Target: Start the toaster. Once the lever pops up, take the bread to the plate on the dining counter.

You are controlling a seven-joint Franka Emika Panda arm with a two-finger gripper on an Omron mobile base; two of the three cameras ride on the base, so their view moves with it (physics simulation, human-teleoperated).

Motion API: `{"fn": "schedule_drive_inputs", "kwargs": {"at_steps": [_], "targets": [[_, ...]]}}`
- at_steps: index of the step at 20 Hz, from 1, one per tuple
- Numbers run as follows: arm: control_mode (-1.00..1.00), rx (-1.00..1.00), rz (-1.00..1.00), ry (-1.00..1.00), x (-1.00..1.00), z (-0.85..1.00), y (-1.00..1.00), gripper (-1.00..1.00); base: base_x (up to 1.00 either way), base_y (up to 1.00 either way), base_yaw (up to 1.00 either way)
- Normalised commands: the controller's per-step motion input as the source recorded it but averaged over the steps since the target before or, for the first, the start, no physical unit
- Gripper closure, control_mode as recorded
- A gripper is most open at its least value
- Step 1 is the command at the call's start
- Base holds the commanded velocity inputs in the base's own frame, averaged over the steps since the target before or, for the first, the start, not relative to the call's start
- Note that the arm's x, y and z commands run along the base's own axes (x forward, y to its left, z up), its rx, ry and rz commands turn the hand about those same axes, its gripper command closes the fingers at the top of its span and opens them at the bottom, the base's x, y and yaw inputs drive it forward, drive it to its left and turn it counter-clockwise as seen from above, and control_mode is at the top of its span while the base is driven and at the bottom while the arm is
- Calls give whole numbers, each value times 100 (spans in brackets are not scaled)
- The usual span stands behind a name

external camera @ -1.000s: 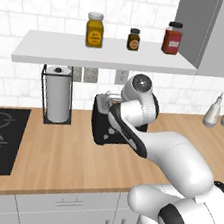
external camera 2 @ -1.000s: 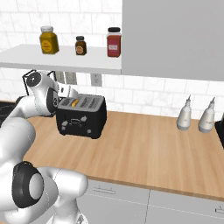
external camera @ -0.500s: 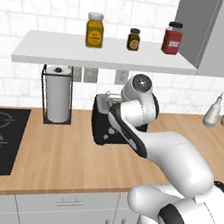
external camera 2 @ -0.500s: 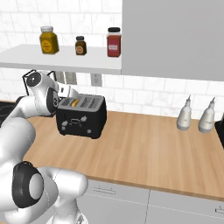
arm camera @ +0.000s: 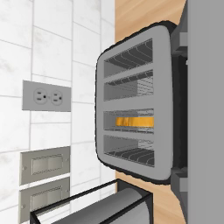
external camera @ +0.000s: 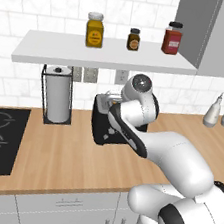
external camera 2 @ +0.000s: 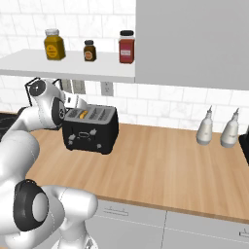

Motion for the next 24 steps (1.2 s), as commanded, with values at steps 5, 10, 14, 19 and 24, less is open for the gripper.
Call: {"fn": "schedule_drive_inputs", "kwargs": {"at_steps": [5, 10, 14, 19, 24], "targets": [[-100, 0, 0, 0, 0, 0, 0, -100, 0, 0, 0], [-100, 0, 0, 0, 0, 0, 0, -100, 0, 0, 0], [-100, 0, 0, 0, 0, 0, 0, -100, 0, 0, 0], [-100, 0, 0, 0, 0, 0, 0, -100, 0, 0, 0], [-100, 0, 0, 0, 0, 0, 0, -100, 0, 0, 0]]}}
